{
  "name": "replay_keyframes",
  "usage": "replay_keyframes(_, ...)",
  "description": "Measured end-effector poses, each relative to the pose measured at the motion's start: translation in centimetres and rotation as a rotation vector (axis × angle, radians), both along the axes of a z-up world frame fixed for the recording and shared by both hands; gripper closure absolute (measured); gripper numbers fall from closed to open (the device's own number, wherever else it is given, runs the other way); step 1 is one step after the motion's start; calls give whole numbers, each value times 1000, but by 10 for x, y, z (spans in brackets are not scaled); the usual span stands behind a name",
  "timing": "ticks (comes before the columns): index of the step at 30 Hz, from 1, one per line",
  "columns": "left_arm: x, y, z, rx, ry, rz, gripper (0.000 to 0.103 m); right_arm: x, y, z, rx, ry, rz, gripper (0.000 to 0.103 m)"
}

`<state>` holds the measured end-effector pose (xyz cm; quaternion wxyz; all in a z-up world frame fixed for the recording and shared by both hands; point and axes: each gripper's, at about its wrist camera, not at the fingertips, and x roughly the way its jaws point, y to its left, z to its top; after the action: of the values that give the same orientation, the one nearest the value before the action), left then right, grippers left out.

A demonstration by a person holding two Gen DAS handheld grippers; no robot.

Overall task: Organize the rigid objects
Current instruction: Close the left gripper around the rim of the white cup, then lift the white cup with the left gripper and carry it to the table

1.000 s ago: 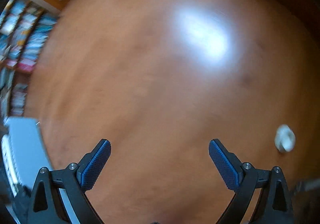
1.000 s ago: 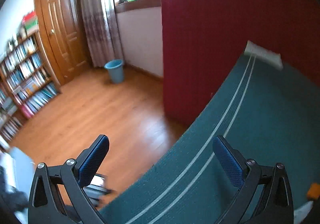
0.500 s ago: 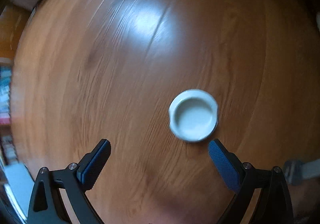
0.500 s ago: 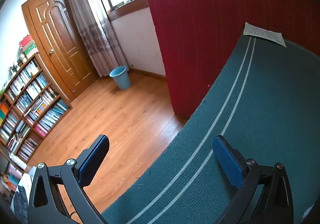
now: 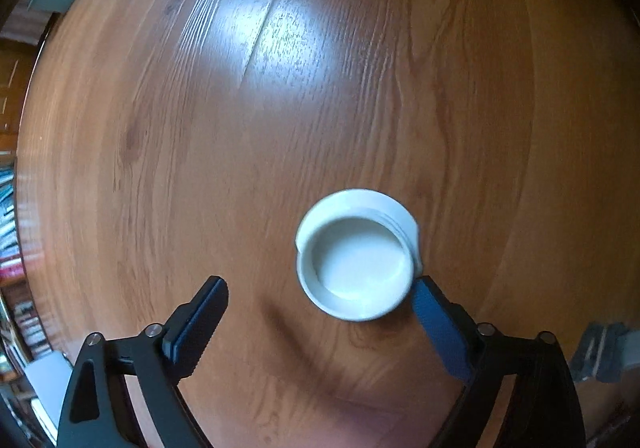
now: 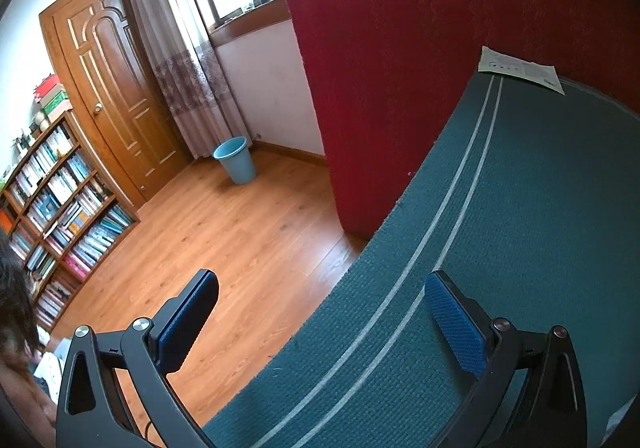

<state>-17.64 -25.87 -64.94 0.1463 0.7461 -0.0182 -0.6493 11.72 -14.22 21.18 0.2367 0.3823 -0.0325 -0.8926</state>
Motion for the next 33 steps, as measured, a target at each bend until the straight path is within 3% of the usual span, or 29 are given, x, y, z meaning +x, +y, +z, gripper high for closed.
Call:
replay_keyframes(5, -19, -8, -1, 97, 40, 40, 35, 1, 0, 0, 10, 1, -8, 0)
replay_keyframes(8, -29, -1, 4, 78, 79, 31, 49, 2, 0, 0, 12, 1, -10, 0)
replay_keyframes(9, -34, 8, 9, 77, 95, 44, 48, 2, -1, 0, 12, 0, -8, 0)
replay_keyframes(12, -24, -3, 22, 139, 162, 196, 48, 1, 2, 0, 7, -5, -4, 0)
replay_keyframes(14, -3, -21, 37, 189, 215, 328, 48, 1, 5, 0, -9, -12, -8, 1)
replay_keyframes(17, 39, -54, 71, 202, 287, 487, 48, 0, 12, -1, -51, -29, -20, 4)
replay_keyframes(20, 63, -80, 115, 145, 332, 542, 48, 1, 17, 0, -82, -30, -28, 4)
replay_keyframes(22, 87, -121, 144, 98, 348, 559, 48, 1, 20, 1, -109, -27, -38, 4)
replay_keyframes(28, 156, -213, 299, -102, 503, 593, 48, 2, 26, 3, -145, -24, -62, 4)
replay_keyframes(33, 166, -225, 432, -303, 708, 607, 48, 16, 42, 13, -168, 40, -136, 4)
